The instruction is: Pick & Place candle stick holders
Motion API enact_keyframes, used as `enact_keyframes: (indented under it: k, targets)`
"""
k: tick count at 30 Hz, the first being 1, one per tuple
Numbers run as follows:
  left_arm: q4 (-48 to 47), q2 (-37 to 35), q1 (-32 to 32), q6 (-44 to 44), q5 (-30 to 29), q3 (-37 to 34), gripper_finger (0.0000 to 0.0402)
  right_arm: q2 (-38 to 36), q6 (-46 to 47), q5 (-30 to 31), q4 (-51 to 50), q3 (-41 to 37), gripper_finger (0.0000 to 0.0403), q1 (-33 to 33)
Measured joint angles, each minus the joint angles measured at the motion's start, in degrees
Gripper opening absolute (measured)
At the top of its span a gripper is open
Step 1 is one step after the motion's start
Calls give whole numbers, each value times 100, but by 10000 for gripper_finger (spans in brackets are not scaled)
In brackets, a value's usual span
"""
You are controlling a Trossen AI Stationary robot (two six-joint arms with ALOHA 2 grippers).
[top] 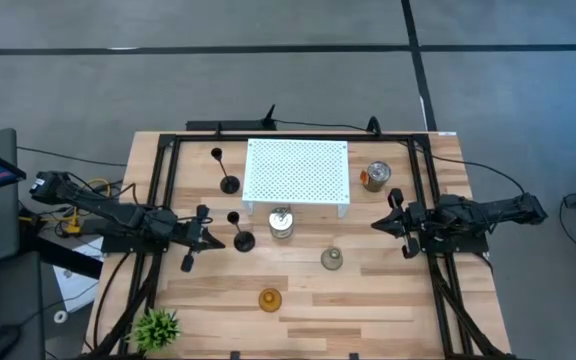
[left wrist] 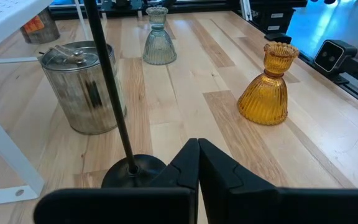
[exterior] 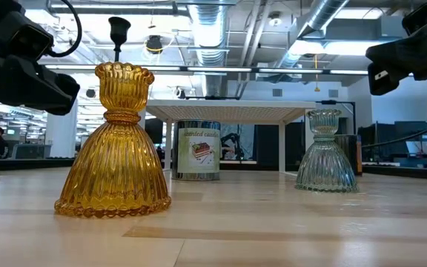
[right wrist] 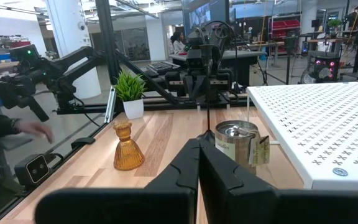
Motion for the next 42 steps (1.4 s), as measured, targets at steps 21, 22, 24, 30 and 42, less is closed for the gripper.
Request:
enact_keyframes:
  k: [21, 22, 24, 30, 42]
  targets:
    - [87, -2, -2, 83, 0, -1, 4, 2, 0, 2, 1, 0, 0, -1]
    - [87, 0, -1, 83, 0, 1, 4, 2, 0, 1, 1, -2, 0, -2]
    - [104, -2, -1, 83, 0, 1, 4, 2, 0, 0, 1, -2, 0, 1]
    - [233, -2, 1, 83, -17, 2, 4, 2, 0, 0, 1, 0, 0, -2]
    - [382, -1, 1, 66, -17, 0, 4, 2, 0, 2, 1, -2, 0, -2]
